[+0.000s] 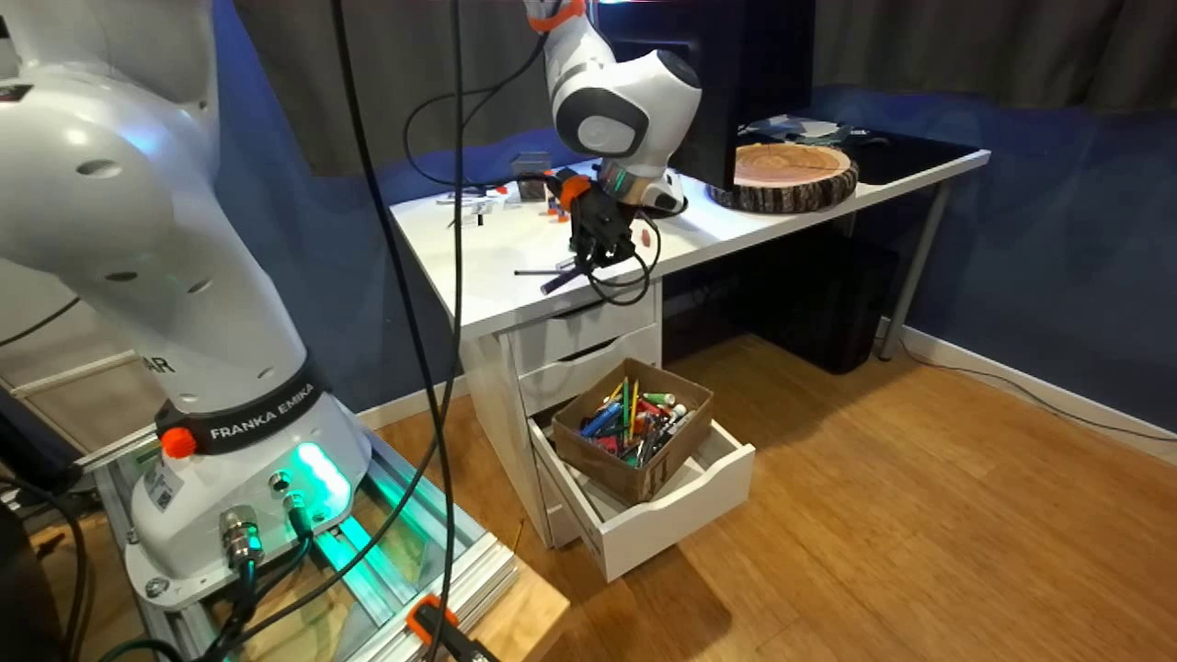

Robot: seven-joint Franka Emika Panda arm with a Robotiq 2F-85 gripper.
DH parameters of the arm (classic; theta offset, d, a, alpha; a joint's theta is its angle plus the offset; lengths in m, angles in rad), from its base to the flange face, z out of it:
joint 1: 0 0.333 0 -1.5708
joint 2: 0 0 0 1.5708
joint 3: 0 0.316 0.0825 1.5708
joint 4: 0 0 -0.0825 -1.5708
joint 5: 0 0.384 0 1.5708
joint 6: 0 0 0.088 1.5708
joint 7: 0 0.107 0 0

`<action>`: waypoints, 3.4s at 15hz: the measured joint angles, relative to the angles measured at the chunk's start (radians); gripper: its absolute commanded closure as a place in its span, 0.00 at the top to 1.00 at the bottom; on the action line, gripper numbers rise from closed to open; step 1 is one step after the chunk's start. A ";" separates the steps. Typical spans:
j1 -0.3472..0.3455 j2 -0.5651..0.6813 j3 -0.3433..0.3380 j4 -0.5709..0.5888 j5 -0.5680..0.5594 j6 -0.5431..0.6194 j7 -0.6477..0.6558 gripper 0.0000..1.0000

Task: Remove the purple marker from the box in the drawer and put it on the counter

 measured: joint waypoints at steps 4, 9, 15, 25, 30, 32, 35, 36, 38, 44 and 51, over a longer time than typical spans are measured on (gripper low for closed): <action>0.107 -0.016 -0.002 0.034 0.092 0.011 0.054 0.05; 0.234 -0.016 -0.029 0.061 0.111 0.061 0.240 0.05; 0.332 -0.002 -0.070 0.071 0.108 0.126 0.431 0.05; 0.383 0.090 -0.112 0.109 0.083 0.194 0.588 0.05; 0.396 0.122 -0.117 0.144 0.067 0.194 0.662 0.05; 0.400 0.133 -0.117 0.157 0.061 0.196 0.686 0.05; 0.410 0.143 -0.122 0.173 0.039 0.207 0.715 0.45; 0.413 0.146 -0.123 0.177 0.029 0.211 0.722 0.50; 0.417 0.150 -0.123 0.181 0.015 0.228 0.730 0.65; 0.417 0.139 -0.121 0.183 0.008 0.291 0.726 1.00; 0.373 0.009 -0.077 0.129 0.009 0.304 0.591 1.00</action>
